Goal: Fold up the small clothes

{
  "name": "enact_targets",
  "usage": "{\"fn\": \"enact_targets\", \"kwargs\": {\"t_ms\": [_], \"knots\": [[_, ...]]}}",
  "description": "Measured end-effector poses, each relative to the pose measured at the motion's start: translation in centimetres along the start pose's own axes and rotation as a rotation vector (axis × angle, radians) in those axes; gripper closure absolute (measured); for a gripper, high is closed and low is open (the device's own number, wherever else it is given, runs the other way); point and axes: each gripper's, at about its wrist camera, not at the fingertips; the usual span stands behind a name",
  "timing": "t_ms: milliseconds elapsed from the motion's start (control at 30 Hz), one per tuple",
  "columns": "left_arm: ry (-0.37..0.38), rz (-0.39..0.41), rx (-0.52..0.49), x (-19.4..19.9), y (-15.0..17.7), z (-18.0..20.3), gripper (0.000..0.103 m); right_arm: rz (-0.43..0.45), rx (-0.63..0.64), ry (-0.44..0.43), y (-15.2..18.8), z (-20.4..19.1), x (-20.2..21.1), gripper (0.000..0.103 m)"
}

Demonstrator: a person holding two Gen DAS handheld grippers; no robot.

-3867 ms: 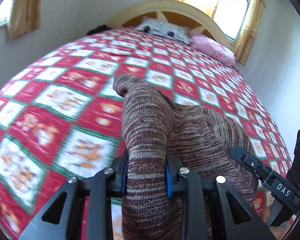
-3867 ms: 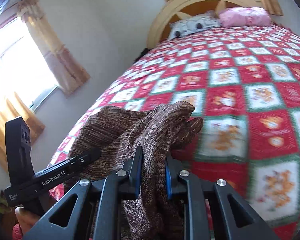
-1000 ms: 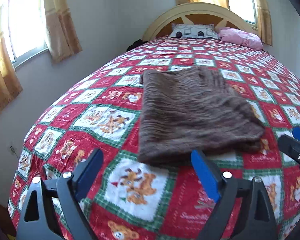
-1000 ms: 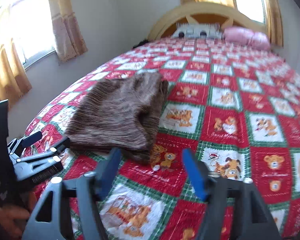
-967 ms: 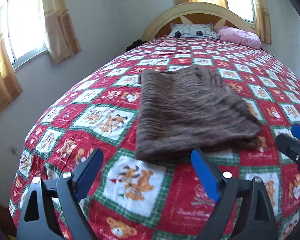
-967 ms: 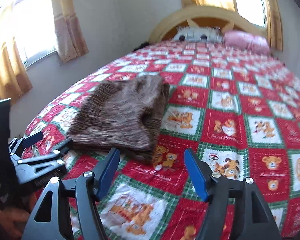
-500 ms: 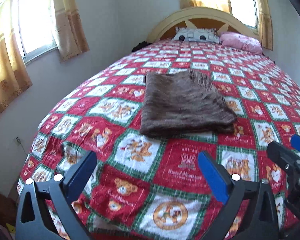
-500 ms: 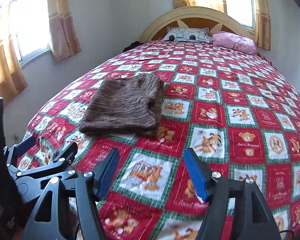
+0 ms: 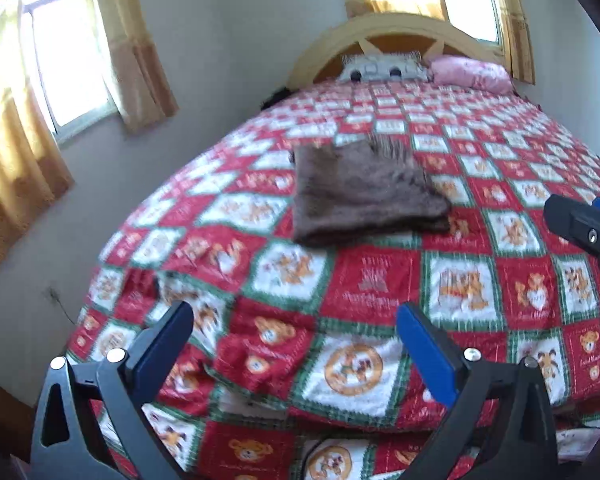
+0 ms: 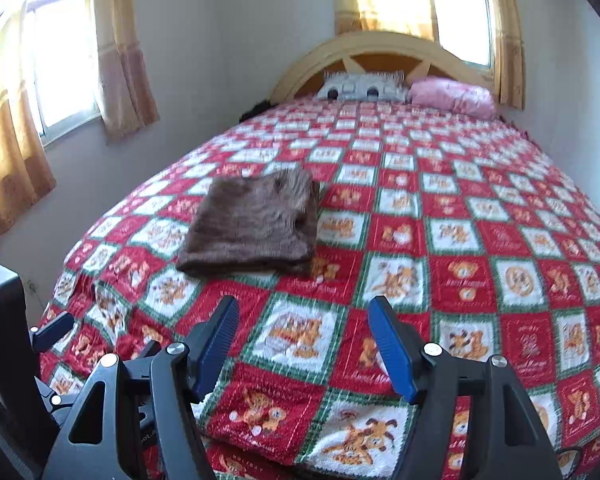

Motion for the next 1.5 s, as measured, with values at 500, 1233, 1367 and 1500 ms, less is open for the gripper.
{"fn": "enact_targets", "kwargs": {"t_ms": [500, 1233, 1367, 1500], "knots": [[-0.017, 0.248, 0.094, 5.8, -2.8, -2.0, 0.000, 0.410, -0.034, -0.074, -1.6, -0.1, 8.9, 0.020], [-0.048, 0.359, 0.082, 7.9, -2.8, -1.4, 0.000, 0.421, -0.039, -0.075, -1.3, 0.2, 9.1, 0.020], [-0.044, 0.346, 0.082, 7.7, -2.7, -1.3, 0.000, 0.408, -0.042, -0.072, -1.3, 0.3, 8.8, 0.020], [-0.040, 0.343, 0.081, 7.8, -2.7, -1.2, 0.000, 0.400, -0.050, -0.073, -1.4, 0.5, 8.6, 0.020]]}}
Point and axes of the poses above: each gripper's, at about its wrist camera, not at the fingertips, and x roughly against the way its jaws point, z to its right, y to its underside, and after that the axes turned 15 degrees about -x, right-handed
